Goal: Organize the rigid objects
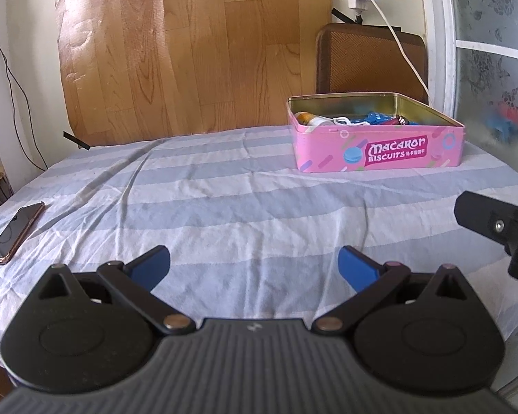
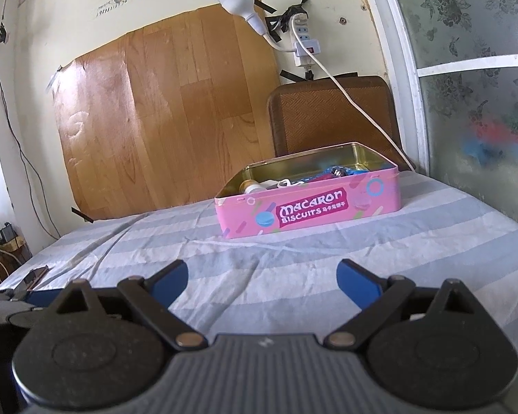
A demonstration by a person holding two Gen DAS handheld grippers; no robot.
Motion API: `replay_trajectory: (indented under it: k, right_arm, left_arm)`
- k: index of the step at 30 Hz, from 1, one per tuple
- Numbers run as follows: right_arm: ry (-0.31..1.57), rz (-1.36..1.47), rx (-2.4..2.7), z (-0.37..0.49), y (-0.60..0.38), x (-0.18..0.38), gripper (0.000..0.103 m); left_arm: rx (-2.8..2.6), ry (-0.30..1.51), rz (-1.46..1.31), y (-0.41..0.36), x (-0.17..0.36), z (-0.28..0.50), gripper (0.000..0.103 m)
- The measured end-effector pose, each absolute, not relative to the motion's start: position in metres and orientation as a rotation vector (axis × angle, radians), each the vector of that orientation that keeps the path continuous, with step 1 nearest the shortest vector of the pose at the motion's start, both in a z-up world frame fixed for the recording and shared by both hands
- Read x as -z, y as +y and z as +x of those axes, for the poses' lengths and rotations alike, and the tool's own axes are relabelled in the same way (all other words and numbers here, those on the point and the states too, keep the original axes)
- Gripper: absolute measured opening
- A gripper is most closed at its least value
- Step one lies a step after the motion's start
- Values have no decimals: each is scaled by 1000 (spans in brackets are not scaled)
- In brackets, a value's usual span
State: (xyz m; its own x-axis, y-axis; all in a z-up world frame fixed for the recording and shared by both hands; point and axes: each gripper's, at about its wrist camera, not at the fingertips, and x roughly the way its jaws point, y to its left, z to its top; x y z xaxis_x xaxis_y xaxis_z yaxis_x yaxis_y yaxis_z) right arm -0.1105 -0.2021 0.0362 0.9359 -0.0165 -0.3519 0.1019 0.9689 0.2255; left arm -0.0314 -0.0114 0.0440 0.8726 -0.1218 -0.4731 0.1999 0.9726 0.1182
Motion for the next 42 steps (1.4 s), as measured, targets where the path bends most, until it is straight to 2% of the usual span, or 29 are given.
replay_trajectory:
  k: [42]
  right_arm:
    - [361,240,54,-111,-198,-34,98]
  left_arm:
    - [166,520,166,-19,-37,-33,103]
